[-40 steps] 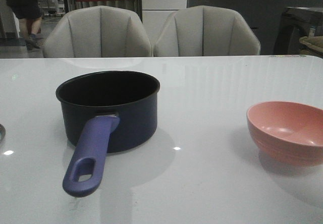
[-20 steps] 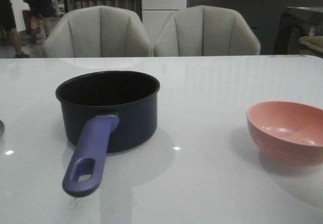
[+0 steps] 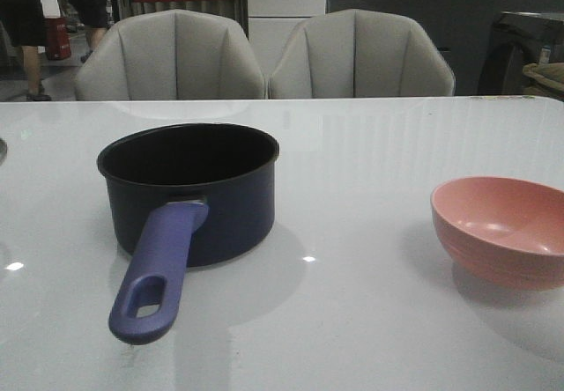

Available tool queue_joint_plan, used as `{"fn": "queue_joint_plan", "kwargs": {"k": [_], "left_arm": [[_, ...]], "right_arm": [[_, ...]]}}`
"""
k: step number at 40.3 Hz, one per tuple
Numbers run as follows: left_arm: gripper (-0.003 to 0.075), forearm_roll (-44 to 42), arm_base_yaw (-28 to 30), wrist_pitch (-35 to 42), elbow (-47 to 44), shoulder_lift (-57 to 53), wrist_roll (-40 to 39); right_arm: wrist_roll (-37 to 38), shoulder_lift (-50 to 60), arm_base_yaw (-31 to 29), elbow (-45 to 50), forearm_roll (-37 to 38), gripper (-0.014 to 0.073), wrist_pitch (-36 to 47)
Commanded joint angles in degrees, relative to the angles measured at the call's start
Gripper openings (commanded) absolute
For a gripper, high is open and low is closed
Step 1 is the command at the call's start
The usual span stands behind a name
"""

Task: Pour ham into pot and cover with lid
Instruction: 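Carry the glass lid over the saucepan and lower it on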

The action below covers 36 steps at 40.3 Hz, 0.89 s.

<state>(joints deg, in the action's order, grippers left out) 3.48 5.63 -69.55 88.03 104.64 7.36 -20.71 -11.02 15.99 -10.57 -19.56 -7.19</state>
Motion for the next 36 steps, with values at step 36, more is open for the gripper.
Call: {"fn": "queue_joint_plan", "kwargs": {"k": [36], "left_arm": [[0.0113,-0.8,-32.9,-4.1,18.4,3.8,-2.5]], "right_arm": [[-0.3,-0.5,0.1,-1.4,-0.2,0.019,4.8]]}}
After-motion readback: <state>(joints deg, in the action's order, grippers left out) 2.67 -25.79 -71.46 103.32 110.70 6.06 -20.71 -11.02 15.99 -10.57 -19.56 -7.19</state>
